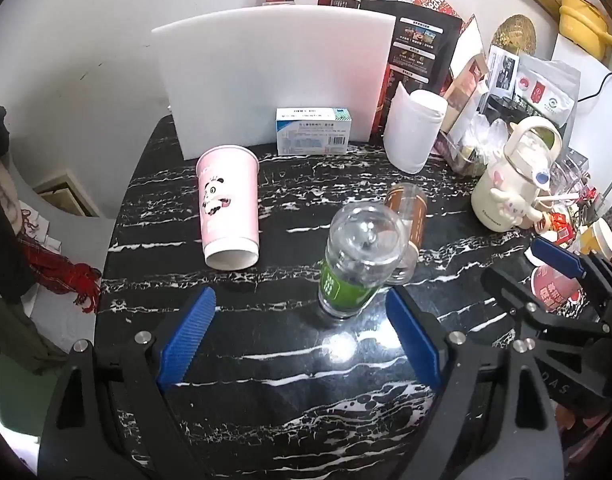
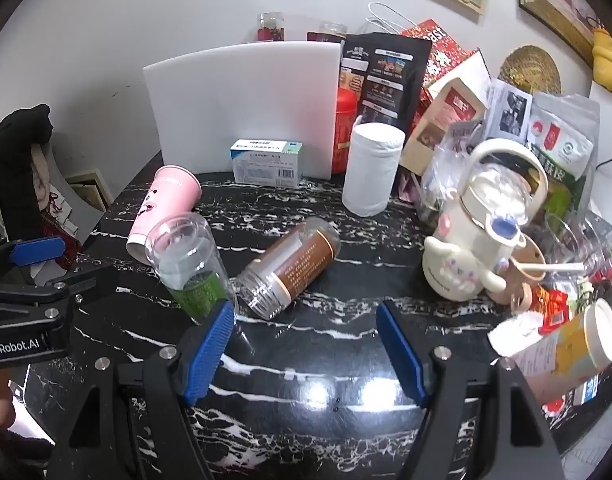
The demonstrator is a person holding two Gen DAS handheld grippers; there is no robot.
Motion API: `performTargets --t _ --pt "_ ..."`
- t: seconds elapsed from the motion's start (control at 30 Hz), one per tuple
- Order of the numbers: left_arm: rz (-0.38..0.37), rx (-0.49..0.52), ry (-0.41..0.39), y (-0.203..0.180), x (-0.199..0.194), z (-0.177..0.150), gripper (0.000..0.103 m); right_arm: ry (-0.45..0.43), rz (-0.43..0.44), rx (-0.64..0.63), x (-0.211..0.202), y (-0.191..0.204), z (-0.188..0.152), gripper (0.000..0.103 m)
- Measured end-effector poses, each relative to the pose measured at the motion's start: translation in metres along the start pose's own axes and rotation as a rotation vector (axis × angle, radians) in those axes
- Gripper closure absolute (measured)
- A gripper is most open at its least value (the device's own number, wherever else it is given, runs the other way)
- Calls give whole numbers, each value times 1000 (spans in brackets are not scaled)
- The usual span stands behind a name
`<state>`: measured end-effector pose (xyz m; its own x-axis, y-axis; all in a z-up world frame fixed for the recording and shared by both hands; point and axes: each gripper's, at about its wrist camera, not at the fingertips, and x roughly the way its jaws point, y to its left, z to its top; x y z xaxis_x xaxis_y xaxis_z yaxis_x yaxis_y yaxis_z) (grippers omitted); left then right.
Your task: Flip cup upside down
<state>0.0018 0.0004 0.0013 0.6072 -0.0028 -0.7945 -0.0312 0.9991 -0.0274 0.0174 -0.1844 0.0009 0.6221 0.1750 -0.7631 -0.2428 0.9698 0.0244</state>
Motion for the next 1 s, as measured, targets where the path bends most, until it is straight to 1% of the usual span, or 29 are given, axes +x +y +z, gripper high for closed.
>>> performTargets --t 0.33,0.37,0.4,0.77,0.97,1.0 --pt "-6 2 4 2 2 21 16 -6 4 -19 3 3 12 29" --pt "-7 1 -1 1 6 25 16 -6 4 -19 3 2 13 29" --pt "-7 -3 16 -3 4 18 16 -5 4 -19 3 2 13 29" --pt "-18 -14 50 -3 5 19 16 -1 4 -16 4 1 14 29" --pt "-20 -13 46 -5 4 17 16 1 4 -17 4 0 14 29" --pt "-26 -17 62 -3 5 18 16 1 4 -18 4 0 14 29"
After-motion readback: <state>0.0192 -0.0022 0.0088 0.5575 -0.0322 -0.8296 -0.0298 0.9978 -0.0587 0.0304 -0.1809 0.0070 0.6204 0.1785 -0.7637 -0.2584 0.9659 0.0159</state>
